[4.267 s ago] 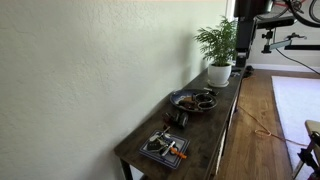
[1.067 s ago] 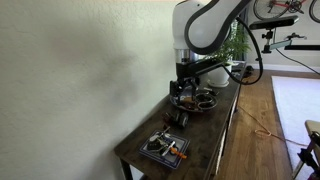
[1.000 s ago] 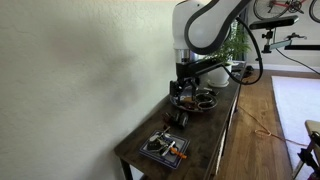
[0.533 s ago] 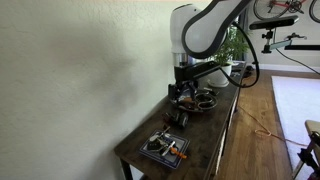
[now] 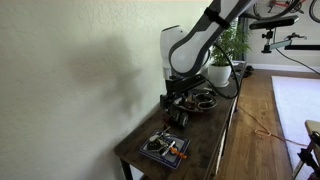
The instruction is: Pick the object and put it on the plate
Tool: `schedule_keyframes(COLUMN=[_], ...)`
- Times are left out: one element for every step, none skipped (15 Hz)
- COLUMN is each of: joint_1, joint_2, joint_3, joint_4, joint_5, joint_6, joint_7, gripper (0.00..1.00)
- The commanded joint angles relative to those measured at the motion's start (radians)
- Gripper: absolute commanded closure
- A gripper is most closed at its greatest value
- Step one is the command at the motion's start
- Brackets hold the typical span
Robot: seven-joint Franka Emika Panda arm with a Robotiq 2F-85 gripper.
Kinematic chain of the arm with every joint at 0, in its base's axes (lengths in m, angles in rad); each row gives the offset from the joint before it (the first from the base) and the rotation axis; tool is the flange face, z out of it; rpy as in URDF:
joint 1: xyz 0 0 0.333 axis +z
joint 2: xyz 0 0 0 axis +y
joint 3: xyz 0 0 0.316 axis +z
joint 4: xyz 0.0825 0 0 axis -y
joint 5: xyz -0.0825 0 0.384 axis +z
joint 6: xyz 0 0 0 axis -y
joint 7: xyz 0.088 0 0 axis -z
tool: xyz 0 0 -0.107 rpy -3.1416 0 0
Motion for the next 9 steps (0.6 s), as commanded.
schedule_keyframes(joint_1=[0.032, 0.032, 0.031, 0.030, 0.028, 0.027, 0.026, 0.024, 0.025], joint_2=[0.078, 0.098, 0.116, 0.134, 0.149, 0.163, 0.177, 0.190, 0.202], joint_3=[-0.039, -0.041, -0.041, -0.040, -0.038, -0.037, -0.036, -0.035, -0.036], joint_4=[0.088, 0.112, 0.133, 0.155, 0.174, 0.192, 0.208, 0.222, 0.234], joint_5=[0.014, 0.014, 0.016, 0.016, 0.019, 0.022, 0.024, 0.025, 0.026], joint_6=[0.019, 0.022, 0.022, 0.025, 0.028, 0.029, 0.030, 0.032, 0.034], joint_7=[0.012, 0.008, 0.001, -0.007, -0.013, -0.017, -0.020, -0.024, -0.026], gripper=[0.00, 0.00, 0.00, 0.00, 0.00, 0.00, 0.00, 0.00, 0.00])
